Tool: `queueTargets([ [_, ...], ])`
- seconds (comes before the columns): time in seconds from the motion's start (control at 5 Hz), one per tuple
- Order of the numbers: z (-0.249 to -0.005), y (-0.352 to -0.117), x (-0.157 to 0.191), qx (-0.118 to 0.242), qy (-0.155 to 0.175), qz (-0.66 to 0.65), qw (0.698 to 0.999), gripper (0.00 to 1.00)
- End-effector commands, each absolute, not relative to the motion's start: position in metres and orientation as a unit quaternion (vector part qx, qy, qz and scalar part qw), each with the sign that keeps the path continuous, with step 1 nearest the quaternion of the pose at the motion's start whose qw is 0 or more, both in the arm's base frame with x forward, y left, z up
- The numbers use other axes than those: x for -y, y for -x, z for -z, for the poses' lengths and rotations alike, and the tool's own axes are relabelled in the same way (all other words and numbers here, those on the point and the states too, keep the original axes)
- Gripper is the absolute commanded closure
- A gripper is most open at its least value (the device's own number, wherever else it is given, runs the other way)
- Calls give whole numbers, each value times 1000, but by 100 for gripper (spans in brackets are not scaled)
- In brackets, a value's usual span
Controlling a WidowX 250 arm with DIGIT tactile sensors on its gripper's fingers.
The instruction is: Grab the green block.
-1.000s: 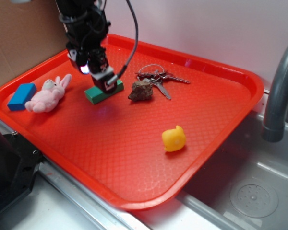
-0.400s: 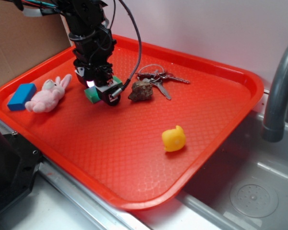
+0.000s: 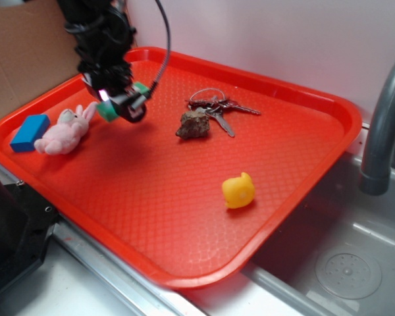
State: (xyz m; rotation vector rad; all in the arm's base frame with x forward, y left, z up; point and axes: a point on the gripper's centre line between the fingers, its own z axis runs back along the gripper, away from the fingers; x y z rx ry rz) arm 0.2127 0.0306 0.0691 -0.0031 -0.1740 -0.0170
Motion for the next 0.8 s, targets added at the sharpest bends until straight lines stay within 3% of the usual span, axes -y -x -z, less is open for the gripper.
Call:
queueTargets([
  [0.0,-166,-203,-27,113,32,-35,992,100],
  [0.2,-216,-193,-23,79,35,-100,991,100],
  [0.4,-239,-187,-10,99,53,-94,989,100],
  [0.6,-239,-186,-5,102,52,-82,990,100],
])
